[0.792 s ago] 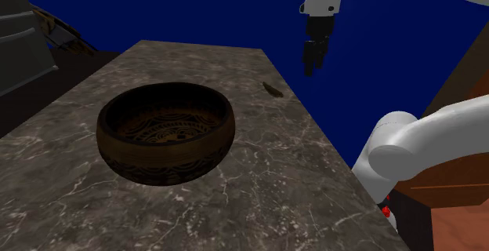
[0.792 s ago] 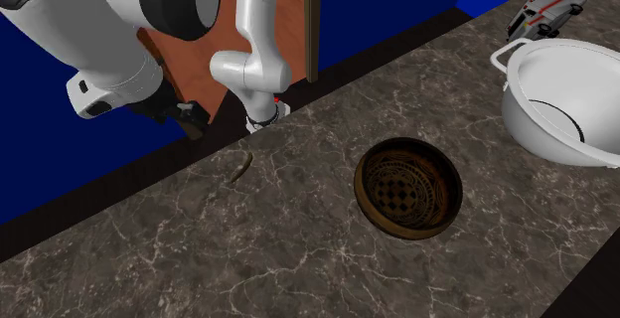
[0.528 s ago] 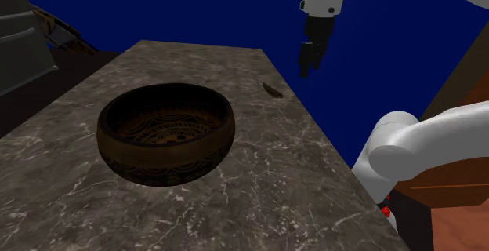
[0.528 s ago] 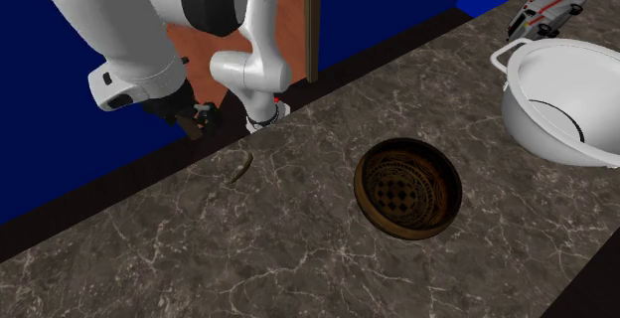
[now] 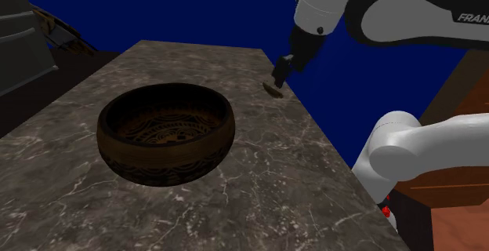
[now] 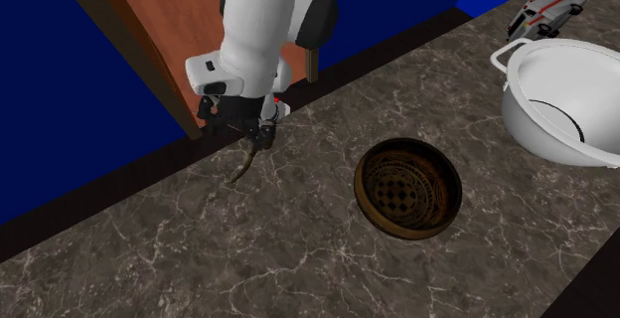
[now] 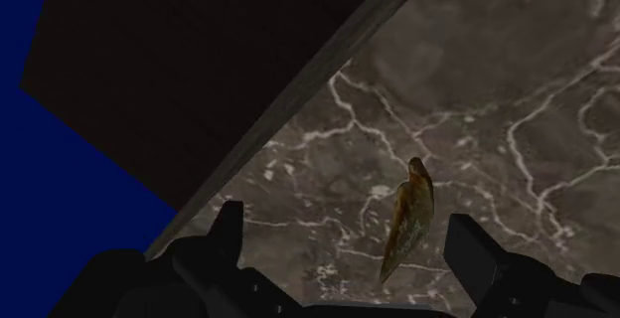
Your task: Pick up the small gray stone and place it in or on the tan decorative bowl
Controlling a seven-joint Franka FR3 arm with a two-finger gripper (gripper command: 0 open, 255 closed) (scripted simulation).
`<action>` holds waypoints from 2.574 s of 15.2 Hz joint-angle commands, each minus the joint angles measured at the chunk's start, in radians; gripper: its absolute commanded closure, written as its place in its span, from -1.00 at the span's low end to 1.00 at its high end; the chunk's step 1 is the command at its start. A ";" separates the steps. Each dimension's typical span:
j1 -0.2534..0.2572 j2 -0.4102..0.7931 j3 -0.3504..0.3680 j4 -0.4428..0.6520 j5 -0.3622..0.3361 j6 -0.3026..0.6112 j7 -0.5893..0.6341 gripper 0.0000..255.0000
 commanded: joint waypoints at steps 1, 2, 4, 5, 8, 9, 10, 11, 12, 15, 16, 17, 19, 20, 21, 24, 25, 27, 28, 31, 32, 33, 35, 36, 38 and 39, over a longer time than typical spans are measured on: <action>-0.004 -0.028 0.103 -0.017 -0.001 0.058 0.104 -1.00; -0.012 -0.032 0.156 -0.021 -0.005 0.088 0.153 -1.00; -0.017 -0.032 0.175 -0.034 -0.007 0.112 0.171 -1.00; -0.018 -0.031 0.175 -0.046 -0.008 0.127 0.171 -1.00; -0.022 -0.025 0.174 -0.082 -0.010 0.169 0.173 -1.00; -0.024 -0.022 0.174 -0.094 -0.011 0.184 0.173 -1.00; -0.027 -0.018 0.174 -0.112 -0.013 0.207 0.174 -1.00; -0.027 -0.018 0.174 -0.112 -0.013 0.207 0.174 -1.00; -0.027 -0.018 0.174 -0.112 -0.013 0.207 0.174 -1.00; -0.027 -0.018 0.174 -0.112 -0.013 0.207 0.174 -1.00; -0.027 -0.018 0.174 -0.112 -0.013 0.207 0.174 -1.00; -0.027 -0.018 0.174 -0.112 -0.013 0.207 0.174 -1.00; -0.027 -0.018 0.174 -0.112 -0.013 0.207 0.174 1.00; -0.027 -0.018 0.174 -0.112 -0.013 0.207 0.174 1.00; -0.027 -0.018 0.174 -0.112 -0.013 0.207 0.174 1.00; -0.027 -0.018 0.174 -0.112 -0.013 0.207 0.174 1.00; -0.027 -0.018 0.174 -0.112 -0.013 0.207 0.174 1.00; -0.027 -0.018 0.174 -0.112 -0.013 0.207 0.174 1.00; -0.027 -0.018 0.174 -0.112 -0.013 0.207 0.174 1.00; -0.034 -0.014 0.162 -0.072 -0.020 0.175 0.160 1.00; -0.036 -0.013 0.158 -0.059 -0.022 0.164 0.155 1.00; -0.039 -0.011 0.154 -0.046 -0.025 0.153 0.150 1.00; -0.044 -0.007 0.147 -0.018 -0.029 0.132 0.141 1.00; -0.046 -0.004 0.143 -0.004 -0.031 0.122 0.137 1.00; -0.052 0.001 0.137 0.024 -0.035 0.101 0.128 1.00; -0.054 0.004 0.134 0.038 -0.038 0.091 0.124 1.00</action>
